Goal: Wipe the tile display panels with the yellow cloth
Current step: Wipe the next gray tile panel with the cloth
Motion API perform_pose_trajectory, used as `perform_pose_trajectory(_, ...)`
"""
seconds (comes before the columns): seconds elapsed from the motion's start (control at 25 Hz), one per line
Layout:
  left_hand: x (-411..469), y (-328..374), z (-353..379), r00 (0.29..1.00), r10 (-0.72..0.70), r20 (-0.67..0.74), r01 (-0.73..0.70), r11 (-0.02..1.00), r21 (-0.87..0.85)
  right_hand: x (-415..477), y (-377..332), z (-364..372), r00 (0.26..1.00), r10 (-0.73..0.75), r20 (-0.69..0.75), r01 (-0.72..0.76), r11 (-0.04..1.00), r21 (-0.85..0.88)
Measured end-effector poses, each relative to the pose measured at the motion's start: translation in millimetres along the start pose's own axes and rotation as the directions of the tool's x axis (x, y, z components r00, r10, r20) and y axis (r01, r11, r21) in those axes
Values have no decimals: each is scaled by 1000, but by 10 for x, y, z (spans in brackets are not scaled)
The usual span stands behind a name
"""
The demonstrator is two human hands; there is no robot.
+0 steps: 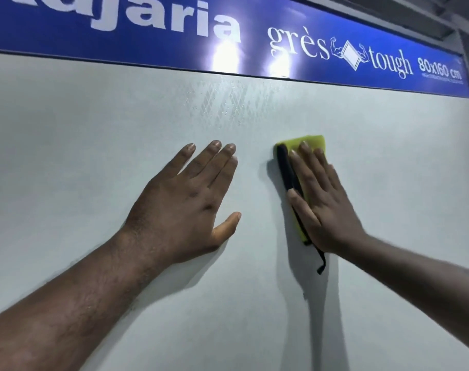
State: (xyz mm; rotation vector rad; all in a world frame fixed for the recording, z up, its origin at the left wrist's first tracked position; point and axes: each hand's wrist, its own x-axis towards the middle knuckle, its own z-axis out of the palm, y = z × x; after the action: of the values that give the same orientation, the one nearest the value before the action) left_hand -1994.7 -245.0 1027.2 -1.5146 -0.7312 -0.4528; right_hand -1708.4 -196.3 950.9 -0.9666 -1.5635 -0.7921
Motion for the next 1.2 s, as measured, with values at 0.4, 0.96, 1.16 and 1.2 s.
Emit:
perform_pose_trajectory(0.4,-828,-664,-177,1000,29,-7,-29,999,-16,284,-820,94,960,265,-88,-258,963,78)
perform_pose_trajectory(0.96,-1904,-1509,-428,994,93,65,-96,994,51,590,-2501,233,971,224,-80,-220,974,58)
perform_pose_trajectory(1.16,-2060,-1483,-432,994,35,100,-42,997,71,539,-2403,208,964,246,-96,-243,969,45)
perform_pose_trajectory(1.2,-2058,-1481,-439,995,30,94,-35,998,57,694,-2464,174,934,342,-107,-335,939,81)
